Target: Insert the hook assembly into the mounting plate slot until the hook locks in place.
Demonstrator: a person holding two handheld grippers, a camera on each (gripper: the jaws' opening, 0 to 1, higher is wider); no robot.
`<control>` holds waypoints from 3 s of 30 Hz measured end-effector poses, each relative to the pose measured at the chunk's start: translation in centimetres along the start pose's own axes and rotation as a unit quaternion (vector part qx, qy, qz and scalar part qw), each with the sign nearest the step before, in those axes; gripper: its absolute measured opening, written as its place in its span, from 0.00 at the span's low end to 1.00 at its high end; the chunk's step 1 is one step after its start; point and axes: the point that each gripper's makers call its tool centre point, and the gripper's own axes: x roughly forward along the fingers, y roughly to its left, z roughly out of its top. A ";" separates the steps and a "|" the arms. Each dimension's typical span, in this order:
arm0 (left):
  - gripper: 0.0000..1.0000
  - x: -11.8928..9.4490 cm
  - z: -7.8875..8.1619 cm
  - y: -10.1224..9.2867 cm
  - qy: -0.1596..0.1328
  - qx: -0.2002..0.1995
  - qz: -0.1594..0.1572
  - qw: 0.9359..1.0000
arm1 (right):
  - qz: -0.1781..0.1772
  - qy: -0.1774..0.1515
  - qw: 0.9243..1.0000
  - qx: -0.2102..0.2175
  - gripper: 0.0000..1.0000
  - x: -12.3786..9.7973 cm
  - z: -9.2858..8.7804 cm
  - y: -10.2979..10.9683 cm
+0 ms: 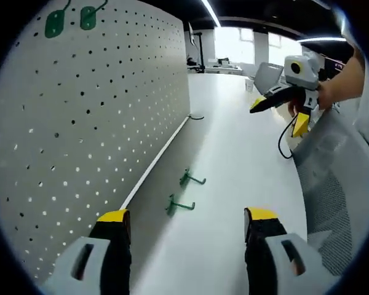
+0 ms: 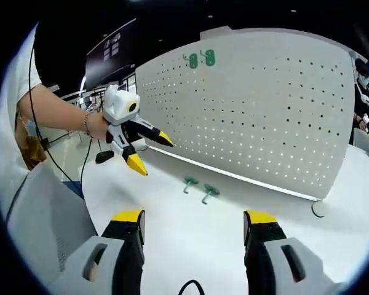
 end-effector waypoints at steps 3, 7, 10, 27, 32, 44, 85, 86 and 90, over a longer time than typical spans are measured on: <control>0.77 0.6 -0.2 0.0 0.008 0.004 -0.009 1.000 | 0.001 0.002 1.000 -0.001 0.63 0.1 -0.1 0.0; 0.77 1.3 -0.4 -0.2 0.021 0.015 -0.020 0.999 | 0.002 0.006 1.000 -0.003 0.63 0.0 -0.2 0.2; 0.76 1.7 -0.5 -0.3 0.024 0.018 -0.028 0.999 | 0.003 0.011 1.000 -0.008 0.63 0.1 -0.4 0.2; 0.75 3.8 -1.8 0.3 0.076 0.050 -0.057 0.994 | 0.008 0.026 1.000 -0.014 0.63 0.0 -0.8 0.2; 0.74 4.5 -1.9 0.3 0.088 0.062 -0.069 0.992 | 0.011 0.030 0.999 -0.013 0.63 -0.1 -1.0 0.3; 0.74 5.9 -2.2 1.2 0.122 0.079 -0.086 0.986 | 0.005 0.034 0.999 -0.012 0.62 -0.4 -1.1 -0.4; 0.62 8.8 -3.9 1.2 0.184 0.095 -0.122 0.971 | -0.001 0.024 1.000 0.009 0.59 -0.8 -0.8 -1.2; 0.62 8.9 -3.9 1.2 0.183 0.098 -0.123 0.971 | -0.002 0.023 1.000 0.010 0.59 -0.9 -0.8 -1.2; 0.62 8.9 -3.8 1.2 0.182 0.100 -0.121 0.971 | -0.003 0.021 1.000 0.010 0.59 -1.0 -0.7 -1.2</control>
